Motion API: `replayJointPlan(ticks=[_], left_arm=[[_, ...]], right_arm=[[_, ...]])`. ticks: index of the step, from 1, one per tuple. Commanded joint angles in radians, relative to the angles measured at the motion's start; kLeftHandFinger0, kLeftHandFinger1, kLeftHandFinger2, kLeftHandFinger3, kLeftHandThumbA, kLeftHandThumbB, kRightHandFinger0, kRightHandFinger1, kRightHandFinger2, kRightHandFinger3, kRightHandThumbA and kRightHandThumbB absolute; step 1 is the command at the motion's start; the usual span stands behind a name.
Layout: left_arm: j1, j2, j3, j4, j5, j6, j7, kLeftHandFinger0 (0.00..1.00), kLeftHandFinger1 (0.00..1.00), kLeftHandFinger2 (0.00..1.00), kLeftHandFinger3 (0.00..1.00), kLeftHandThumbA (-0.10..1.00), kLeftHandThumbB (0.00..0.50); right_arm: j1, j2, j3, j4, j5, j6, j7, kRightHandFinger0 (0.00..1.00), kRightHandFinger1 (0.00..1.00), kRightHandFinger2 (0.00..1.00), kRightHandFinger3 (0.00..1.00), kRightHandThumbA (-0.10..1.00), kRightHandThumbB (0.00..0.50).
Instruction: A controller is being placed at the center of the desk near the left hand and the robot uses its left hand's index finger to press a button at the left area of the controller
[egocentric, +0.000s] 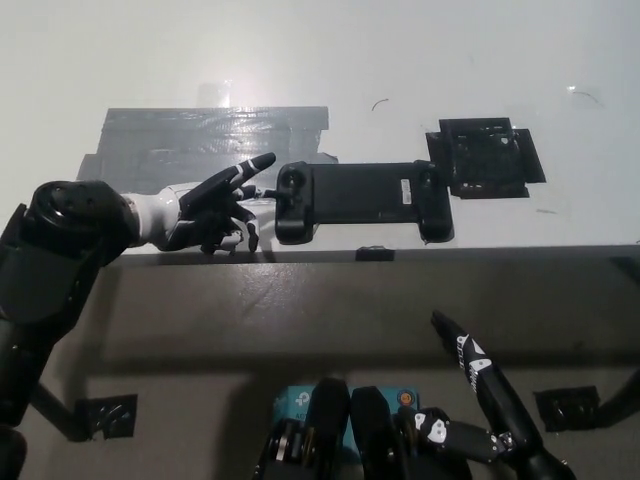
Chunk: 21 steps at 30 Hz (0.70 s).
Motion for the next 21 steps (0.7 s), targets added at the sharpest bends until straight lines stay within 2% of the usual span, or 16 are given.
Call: replayJointPlan(ticks=[1,3,6,8,10,11,12,21], left_arm=[[-0.064,0.003,0.024,-0.007,0.006,-0.027,0.015,0.0,0.0,0.27,1.0,1.0,0.461],[-0.061,0.001,0.031,-0.005,0.004,-0.025,0.016,0.0,0.0,0.26,1.0,1.0,0.46],[-0.077,-0.003,0.039,0.006,0.003,-0.026,0.014,0.01,0.01,0.28,1.0,1.0,0.471],[-0.079,-0.004,0.042,0.0,0.006,-0.023,0.018,0.07,0.02,0.29,1.0,1.0,0.475],[-0.077,-0.002,0.046,-0.01,0.008,-0.018,0.023,0.05,0.01,0.3,1.0,1.0,0.474],[-0.078,-0.002,0.049,-0.014,0.006,-0.016,0.024,0.01,0.0,0.3,1.0,1.0,0.456],[-0.076,0.0,0.049,-0.022,0.009,-0.013,0.025,0.01,0.0,0.3,1.0,1.0,0.442],[-0.06,0.002,0.034,-0.04,0.019,0.004,0.006,0.02,0.0,0.3,1.0,1.0,0.455]], right_arm=[[-0.018,0.004,-0.007,-0.022,0.011,-0.038,0.004,1.0,1.0,1.0,1.0,0.81,0.243],[-0.01,0.005,-0.004,-0.034,0.002,-0.024,0.002,1.0,1.0,1.0,1.0,0.84,0.25],[-0.02,0.005,-0.009,-0.027,0.009,-0.033,0.002,1.0,1.0,1.0,1.0,0.83,0.242],[-0.021,0.005,-0.009,-0.029,0.009,-0.027,0.002,1.0,1.0,1.0,1.0,0.83,0.256],[-0.022,0.006,-0.008,-0.03,0.005,-0.023,0.001,1.0,1.0,1.0,1.0,0.83,0.262],[-0.023,0.008,-0.007,-0.029,0.01,-0.024,0.004,1.0,1.0,1.0,1.0,0.83,0.256],[-0.023,0.009,-0.007,-0.027,0.013,-0.026,0.004,1.0,1.0,1.0,1.0,0.82,0.25],[-0.017,0.009,-0.001,-0.031,0.008,-0.026,0.008,1.0,1.0,1.0,1.0,0.8,0.246]])
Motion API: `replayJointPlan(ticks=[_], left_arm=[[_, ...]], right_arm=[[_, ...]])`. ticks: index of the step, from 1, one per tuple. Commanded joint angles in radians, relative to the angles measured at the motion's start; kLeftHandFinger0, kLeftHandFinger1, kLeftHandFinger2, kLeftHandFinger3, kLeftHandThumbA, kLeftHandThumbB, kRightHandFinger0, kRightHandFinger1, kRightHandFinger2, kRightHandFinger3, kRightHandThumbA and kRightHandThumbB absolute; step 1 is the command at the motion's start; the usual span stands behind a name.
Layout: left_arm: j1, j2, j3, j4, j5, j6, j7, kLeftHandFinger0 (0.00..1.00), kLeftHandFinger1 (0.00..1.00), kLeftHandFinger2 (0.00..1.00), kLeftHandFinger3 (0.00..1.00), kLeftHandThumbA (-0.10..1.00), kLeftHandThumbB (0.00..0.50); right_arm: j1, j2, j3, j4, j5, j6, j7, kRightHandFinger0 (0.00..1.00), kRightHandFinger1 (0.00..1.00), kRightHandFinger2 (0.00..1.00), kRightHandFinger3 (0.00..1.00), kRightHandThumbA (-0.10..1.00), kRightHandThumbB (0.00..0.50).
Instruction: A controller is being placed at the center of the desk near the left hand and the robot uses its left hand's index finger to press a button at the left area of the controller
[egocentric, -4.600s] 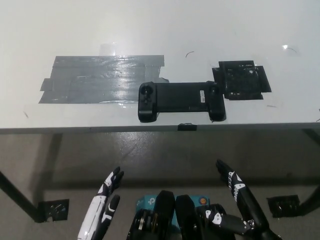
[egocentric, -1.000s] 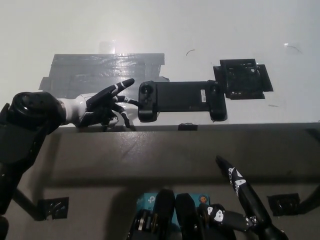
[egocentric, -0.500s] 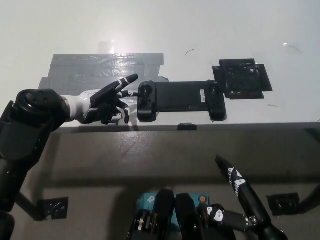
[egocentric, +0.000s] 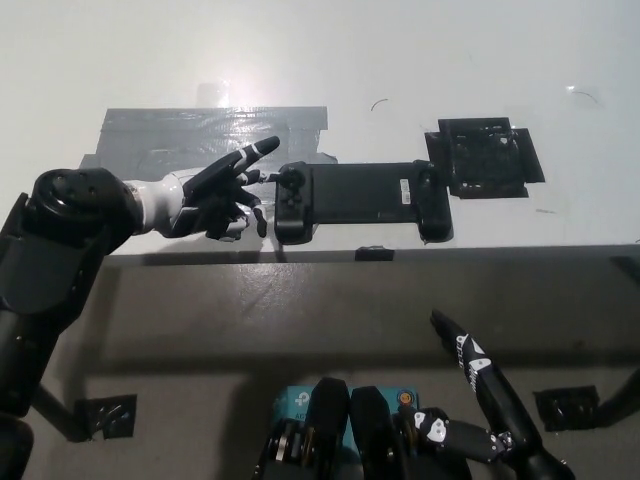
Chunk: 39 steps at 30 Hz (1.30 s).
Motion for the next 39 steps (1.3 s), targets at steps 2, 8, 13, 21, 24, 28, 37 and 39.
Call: replayJointPlan(ticks=[2,8,13,21,24,28,37,39], left_arm=[[-0.037,0.015,0.009,-0.031,0.007,0.002,0.003,0.02,0.0,0.27,1.0,1.0,0.447],[-0.023,0.025,-0.006,-0.042,0.033,-0.007,0.013,0.0,0.0,0.26,1.0,1.0,0.449],[-0.027,0.021,0.002,-0.042,0.031,0.018,0.015,0.0,0.0,0.3,1.0,1.0,0.448],[-0.013,0.019,-0.013,-0.08,0.043,0.03,0.006,0.0,0.0,0.33,1.0,1.0,0.419],[-0.017,0.014,-0.011,-0.064,0.038,0.024,-0.001,0.0,0.0,0.26,1.0,1.0,0.425],[-0.024,0.011,-0.016,-0.046,0.042,0.005,-0.005,0.0,0.0,0.21,1.0,1.0,0.438],[-0.013,0.017,-0.014,-0.068,0.052,0.029,0.005,0.0,0.0,0.22,1.0,1.0,0.419],[-0.015,0.019,-0.017,-0.06,0.058,0.024,0.006,0.0,0.0,0.25,1.0,1.0,0.423]], right_arm=[[-0.018,0.007,-0.001,-0.033,0.009,-0.023,0.009,1.0,1.0,1.0,1.0,0.8,0.246],[-0.032,0.008,0.0,-0.025,0.009,-0.023,0.011,1.0,1.0,1.0,1.0,0.8,0.255],[-0.035,0.007,-0.001,-0.032,0.011,-0.018,0.014,1.0,1.0,1.0,1.0,0.79,0.245],[-0.042,0.01,0.0,-0.03,0.008,-0.015,0.014,1.0,1.0,1.0,1.0,0.78,0.259],[-0.045,0.011,0.0,-0.032,0.011,-0.008,0.016,1.0,1.0,1.0,1.0,0.78,0.26],[-0.047,0.01,0.0,-0.035,0.006,-0.007,0.015,1.0,1.0,1.0,1.0,0.77,0.259],[-0.051,0.008,-0.003,-0.042,0.012,-0.001,0.019,1.0,1.0,1.0,1.0,0.77,0.259],[-0.053,0.006,-0.003,-0.043,0.012,-0.003,0.02,1.0,1.0,1.0,1.0,0.77,0.253]])
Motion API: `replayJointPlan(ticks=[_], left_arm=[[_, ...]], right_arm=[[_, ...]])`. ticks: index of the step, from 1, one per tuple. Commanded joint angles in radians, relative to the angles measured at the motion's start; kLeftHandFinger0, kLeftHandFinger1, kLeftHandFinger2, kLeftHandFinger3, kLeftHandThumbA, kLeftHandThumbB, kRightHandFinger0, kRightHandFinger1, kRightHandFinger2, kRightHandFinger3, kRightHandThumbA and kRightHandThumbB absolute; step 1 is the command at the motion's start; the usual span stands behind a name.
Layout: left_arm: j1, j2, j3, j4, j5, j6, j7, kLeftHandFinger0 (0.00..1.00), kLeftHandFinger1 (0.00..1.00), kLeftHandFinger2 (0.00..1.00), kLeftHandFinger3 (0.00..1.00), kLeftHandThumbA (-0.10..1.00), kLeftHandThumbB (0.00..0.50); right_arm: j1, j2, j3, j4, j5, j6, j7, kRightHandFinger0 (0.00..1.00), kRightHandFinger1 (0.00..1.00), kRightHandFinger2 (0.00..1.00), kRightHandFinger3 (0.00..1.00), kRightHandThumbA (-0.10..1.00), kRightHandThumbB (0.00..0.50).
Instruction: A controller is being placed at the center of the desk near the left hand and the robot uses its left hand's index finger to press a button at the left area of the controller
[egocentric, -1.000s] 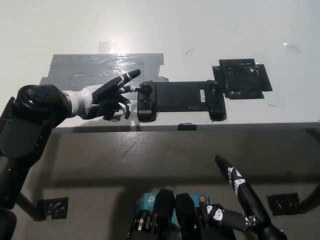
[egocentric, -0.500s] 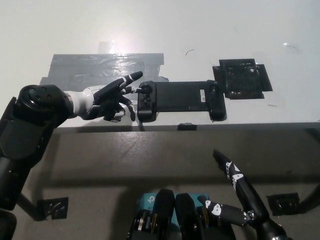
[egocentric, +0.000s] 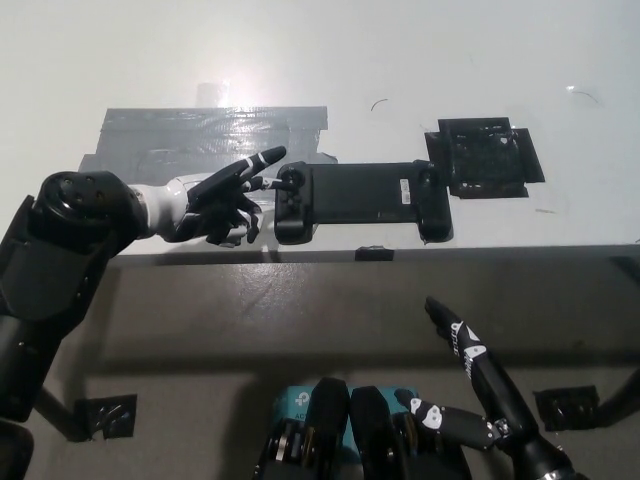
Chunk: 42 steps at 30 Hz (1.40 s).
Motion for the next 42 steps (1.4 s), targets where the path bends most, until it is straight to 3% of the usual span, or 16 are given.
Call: replayJointPlan(ticks=[1,9,21,32,34,37,39,41,42], left_arm=[[-0.026,0.022,-0.005,-0.024,0.018,0.001,0.006,0.0,0.0,0.26,1.0,1.0,0.427],[-0.011,0.02,-0.003,-0.037,0.018,0.0,0.005,0.0,0.0,0.2,1.0,1.0,0.431],[-0.008,0.006,-0.011,-0.011,0.028,-0.025,0.003,0.0,0.0,0.24,1.0,1.0,0.436],[0.009,0.006,-0.009,-0.031,0.019,0.023,-0.003,0.0,0.01,0.28,1.0,1.0,0.44],[0.006,0.014,-0.035,-0.025,0.043,-0.007,-0.012,0.0,0.01,0.27,1.0,1.0,0.418],[-0.005,0.023,-0.081,0.002,0.083,-0.019,-0.019,0.0,0.0,0.27,1.0,1.0,0.43],[-0.003,0.037,-0.105,0.012,0.098,-0.028,-0.024,0.0,0.0,0.28,1.0,1.0,0.409],[0.002,0.047,-0.128,0.032,0.109,-0.064,-0.029,0.02,0.04,0.37,1.0,1.0,0.419],[0.005,0.049,-0.138,0.025,0.116,-0.037,-0.025,0.03,0.1,0.45,1.0,1.0,0.444]], right_arm=[[-0.02,0.003,-0.003,-0.037,0.009,-0.01,0.009,1.0,1.0,1.0,1.0,0.77,0.252],[-0.019,0.006,-0.002,-0.038,0.01,-0.008,0.009,1.0,1.0,1.0,1.0,0.77,0.251],[-0.022,0.005,0.0,-0.034,0.006,-0.011,0.01,1.0,1.0,1.0,1.0,0.78,0.248],[-0.025,0.01,0.002,-0.033,0.014,-0.007,0.014,1.0,1.0,1.0,1.0,0.78,0.249],[-0.023,0.011,0.0,-0.035,0.011,-0.007,0.01,1.0,1.0,1.0,1.0,0.78,0.251],[-0.022,0.009,-0.004,-0.037,0.016,-0.009,0.01,1.0,1.0,1.0,1.0,0.77,0.249],[-0.024,0.011,-0.003,-0.034,0.009,-0.011,0.006,1.0,1.0,1.0,1.0,0.78,0.258],[-0.023,0.011,-0.004,-0.035,0.011,-0.007,0.007,1.0,1.0,1.0,1.0,0.78,0.259],[-0.022,0.011,-0.004,-0.034,0.014,-0.009,0.008,1.0,1.0,1.0,1.0,0.78,0.256]])
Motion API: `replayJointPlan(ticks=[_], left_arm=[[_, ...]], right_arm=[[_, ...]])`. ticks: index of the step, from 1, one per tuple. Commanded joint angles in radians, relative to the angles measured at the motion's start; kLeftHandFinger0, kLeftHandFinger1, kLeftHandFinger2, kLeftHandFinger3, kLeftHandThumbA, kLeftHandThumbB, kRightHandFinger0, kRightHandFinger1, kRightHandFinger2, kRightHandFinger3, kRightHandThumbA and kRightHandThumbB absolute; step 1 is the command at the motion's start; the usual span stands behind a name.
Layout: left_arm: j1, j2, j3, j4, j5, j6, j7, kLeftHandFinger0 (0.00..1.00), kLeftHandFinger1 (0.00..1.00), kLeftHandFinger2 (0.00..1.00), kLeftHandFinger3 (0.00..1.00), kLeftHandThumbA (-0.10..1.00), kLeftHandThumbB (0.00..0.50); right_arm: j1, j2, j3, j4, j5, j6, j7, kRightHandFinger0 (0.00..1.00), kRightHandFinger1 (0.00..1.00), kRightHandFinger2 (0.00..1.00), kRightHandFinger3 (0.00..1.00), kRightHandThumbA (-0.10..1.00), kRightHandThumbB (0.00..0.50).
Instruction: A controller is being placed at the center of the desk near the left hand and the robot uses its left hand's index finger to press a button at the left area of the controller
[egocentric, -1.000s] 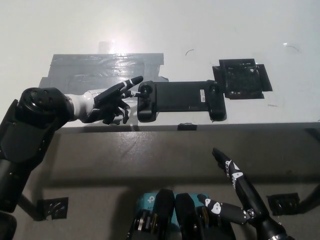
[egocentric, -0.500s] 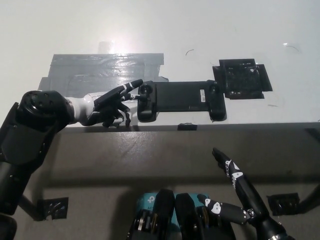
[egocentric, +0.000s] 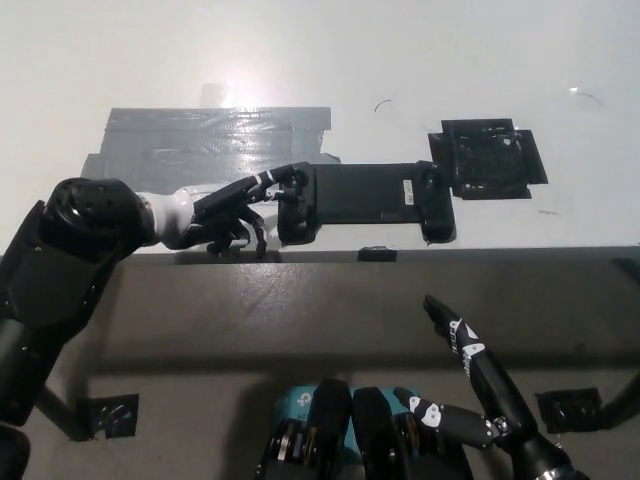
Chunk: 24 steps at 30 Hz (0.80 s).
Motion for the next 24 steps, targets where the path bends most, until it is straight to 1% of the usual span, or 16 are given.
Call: replayJointPlan(ticks=[1,2,3,4,5,6,8,9,10,13,15,17,18,19,22,24], left_arm=[[0.007,0.035,-0.064,0.028,0.071,-0.006,-0.027,0.01,0.17,0.53,1.0,1.0,0.447],[0.011,0.035,-0.078,0.042,0.079,-0.016,-0.028,0.02,0.21,0.56,1.0,1.0,0.448],[0.017,0.034,-0.09,0.049,0.085,-0.015,-0.027,0.01,0.25,0.59,1.0,1.0,0.449],[0.018,0.032,-0.093,0.055,0.084,-0.006,-0.027,0.02,0.26,0.6,1.0,1.0,0.453],[0.021,0.029,-0.095,0.06,0.08,0.005,-0.027,0.01,0.26,0.61,1.0,1.0,0.476],[0.03,0.028,-0.098,0.06,0.078,0.015,-0.029,0.0,0.26,0.61,1.0,1.0,0.484],[0.039,0.03,-0.107,0.06,0.081,0.003,-0.034,0.01,0.25,0.6,1.0,1.0,0.479],[0.043,0.031,-0.12,0.067,0.085,-0.019,-0.045,0.06,0.22,0.57,1.0,1.0,0.48],[0.047,0.028,-0.117,0.069,0.078,-0.009,-0.045,0.03,0.21,0.56,1.0,1.0,0.48],[0.06,0.029,-0.133,0.06,0.086,-0.011,-0.044,0.01,0.21,0.57,1.0,1.0,0.5],[0.067,0.028,-0.139,0.063,0.085,-0.018,-0.045,0.0,0.17,0.52,1.0,1.0,0.5],[0.076,0.028,-0.141,0.059,0.082,-0.016,-0.043,0.02,0.15,0.5,1.0,1.0,0.5],[0.078,0.029,-0.142,0.058,0.084,-0.02,-0.04,0.01,0.14,0.5,1.0,1.0,0.5],[0.083,0.032,-0.144,0.048,0.082,-0.022,-0.045,0.0,0.14,0.5,1.0,1.0,0.488],[0.086,0.03,-0.14,0.039,0.073,0.002,-0.047,0.0,0.16,0.53,1.0,1.0,0.499],[0.088,0.038,-0.124,-0.013,0.049,0.038,-0.058,0.0,0.19,0.53,1.0,1.0,0.5]], right_arm=[[-0.018,0.01,-0.005,-0.032,0.015,-0.013,0.004,1.0,1.0,1.0,1.0,0.78,0.256],[-0.018,0.01,-0.006,-0.033,0.015,-0.011,0.004,1.0,1.0,1.0,1.0,0.79,0.258],[-0.019,0.01,-0.007,-0.035,0.014,-0.007,0.003,1.0,1.0,1.0,1.0,0.79,0.259],[-0.019,0.01,-0.007,-0.035,0.013,-0.006,0.003,1.0,1.0,1.0,1.0,0.79,0.26],[-0.019,0.01,-0.007,-0.033,0.012,-0.008,0.003,1.0,1.0,1.0,1.0,0.79,0.26],[-0.019,0.01,-0.006,-0.031,0.01,-0.012,0.003,1.0,1.0,1.0,1.0,0.8,0.261],[-0.02,0.011,-0.004,-0.028,0.007,-0.015,0.001,1.0,1.0,1.0,1.0,0.8,0.259],[-0.019,0.012,-0.004,-0.03,0.007,-0.014,0.001,1.0,1.0,1.0,1.0,0.8,0.259],[-0.018,0.012,-0.004,-0.031,0.008,-0.013,0.001,1.0,1.0,1.0,1.0,0.8,0.259],[-0.018,0.011,-0.005,-0.036,0.01,-0.007,0.003,1.0,1.0,1.0,1.0,0.8,0.258],[-0.02,0.011,-0.005,-0.034,0.008,-0.009,0.002,1.0,1.0,1.0,1.0,0.8,0.263],[-0.021,0.012,-0.006,-0.03,0.009,-0.013,0.002,1.0,1.0,1.0,1.0,0.8,0.264],[-0.021,0.012,-0.006,-0.03,0.01,-0.013,0.002,1.0,1.0,1.0,1.0,0.8,0.264],[-0.022,0.012,-0.005,-0.028,0.01,-0.014,0.002,1.0,1.0,1.0,1.0,0.8,0.263],[-0.02,0.01,-0.004,-0.032,0.006,-0.01,0.002,1.0,1.0,1.0,1.0,0.81,0.266],[-0.019,0.012,-0.003,-0.035,0.009,-0.005,0.003,1.0,1.0,1.0,1.0,0.81,0.267]])
